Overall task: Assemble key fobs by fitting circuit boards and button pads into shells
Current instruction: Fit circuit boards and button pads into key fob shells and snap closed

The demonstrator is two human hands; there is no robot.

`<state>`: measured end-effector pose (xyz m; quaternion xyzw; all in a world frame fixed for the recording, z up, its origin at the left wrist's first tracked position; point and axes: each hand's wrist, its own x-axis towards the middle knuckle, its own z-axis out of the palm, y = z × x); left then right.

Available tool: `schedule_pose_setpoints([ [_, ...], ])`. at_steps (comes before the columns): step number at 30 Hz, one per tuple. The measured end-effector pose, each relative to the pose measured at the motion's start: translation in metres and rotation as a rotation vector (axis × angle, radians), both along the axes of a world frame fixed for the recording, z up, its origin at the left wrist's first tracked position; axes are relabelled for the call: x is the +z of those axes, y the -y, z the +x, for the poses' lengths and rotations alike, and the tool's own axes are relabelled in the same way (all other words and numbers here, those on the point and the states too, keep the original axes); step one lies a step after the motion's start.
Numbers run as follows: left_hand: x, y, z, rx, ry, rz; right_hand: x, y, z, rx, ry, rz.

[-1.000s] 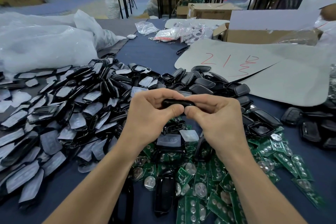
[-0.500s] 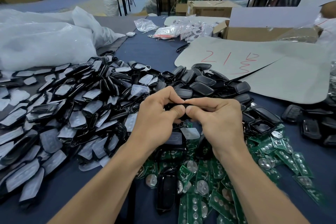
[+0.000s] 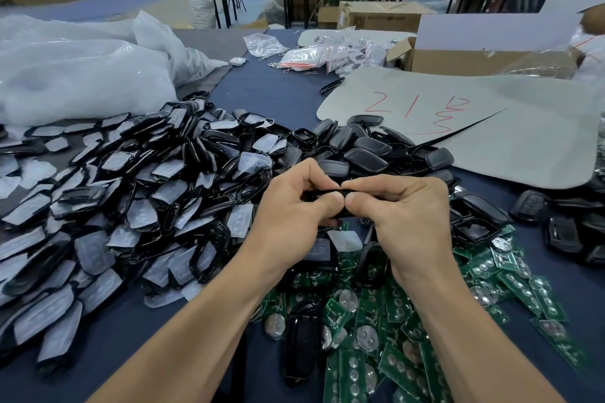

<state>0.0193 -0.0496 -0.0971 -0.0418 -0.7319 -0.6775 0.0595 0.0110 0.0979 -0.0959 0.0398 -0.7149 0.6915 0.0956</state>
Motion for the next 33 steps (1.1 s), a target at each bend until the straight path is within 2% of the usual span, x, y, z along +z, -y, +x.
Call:
schedule_pose_setpoints([
  [4, -0.001, 0.002, -0.001, 0.050, -0.036, -0.055, 0.000, 0.003, 0.000, 0.012, 0.025, 0.000],
  [10, 0.005, 0.004, -0.001, 0.087, -0.157, -0.108, 0.013, -0.004, 0.001, 0.180, 0.059, -0.167],
  [15, 0.004, 0.005, -0.001, 0.074, -0.176, -0.117, 0.016, -0.006, 0.003, 0.158, -0.049, -0.110],
  [20, 0.003, 0.000, 0.002, 0.011, -0.162, -0.061, 0.015, -0.004, 0.004, 0.105, -0.069, -0.117],
  [27, 0.000, -0.002, 0.004, 0.033, -0.147, -0.036, 0.013, 0.000, 0.005, 0.088, -0.046, -0.140],
  [33, 0.007, 0.001, 0.001, 0.090, -0.148, 0.039, 0.014, -0.005, 0.001, 0.231, 0.034, -0.177],
])
